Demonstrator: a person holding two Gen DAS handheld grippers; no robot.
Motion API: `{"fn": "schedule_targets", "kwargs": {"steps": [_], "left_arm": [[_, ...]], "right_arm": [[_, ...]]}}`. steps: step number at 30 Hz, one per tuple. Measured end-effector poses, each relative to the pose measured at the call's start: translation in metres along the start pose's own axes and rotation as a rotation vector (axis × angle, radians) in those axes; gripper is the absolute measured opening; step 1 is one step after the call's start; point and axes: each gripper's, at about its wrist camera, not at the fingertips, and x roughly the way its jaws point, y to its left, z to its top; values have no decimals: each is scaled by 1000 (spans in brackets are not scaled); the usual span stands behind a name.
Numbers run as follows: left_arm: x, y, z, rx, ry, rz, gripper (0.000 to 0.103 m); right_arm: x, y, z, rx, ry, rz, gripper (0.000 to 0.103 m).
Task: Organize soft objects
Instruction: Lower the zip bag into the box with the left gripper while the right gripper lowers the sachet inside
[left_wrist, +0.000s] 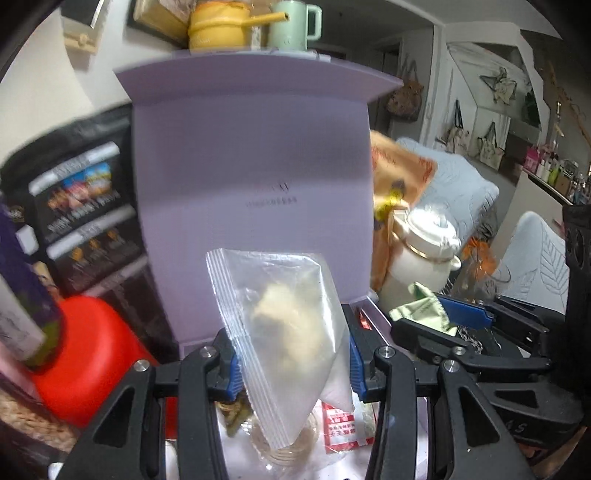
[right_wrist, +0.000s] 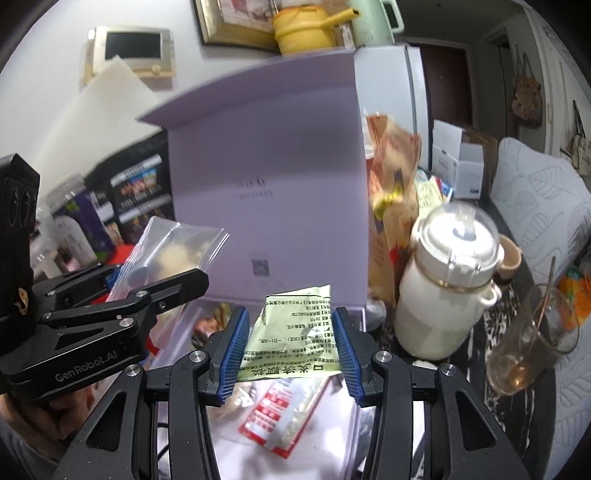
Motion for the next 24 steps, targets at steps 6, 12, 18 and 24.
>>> {"fn": "schedule_targets", "kwargs": {"steps": [6,12,18,24], "left_arm": [[25,-2,-9,-3,74,6,43],[42,1,-13,-7,121,33,43],[61,2,-17,-12,176,52,43],[76,7,-23,-35,232,65,43]], "right_arm": [[21,-9,-8,18,64,-19,46],[40,-20,-16,46,132,-3,46],[55,-22,-23,50,173,4,46],[71,-24,-33,42,228,-11,47]]}}
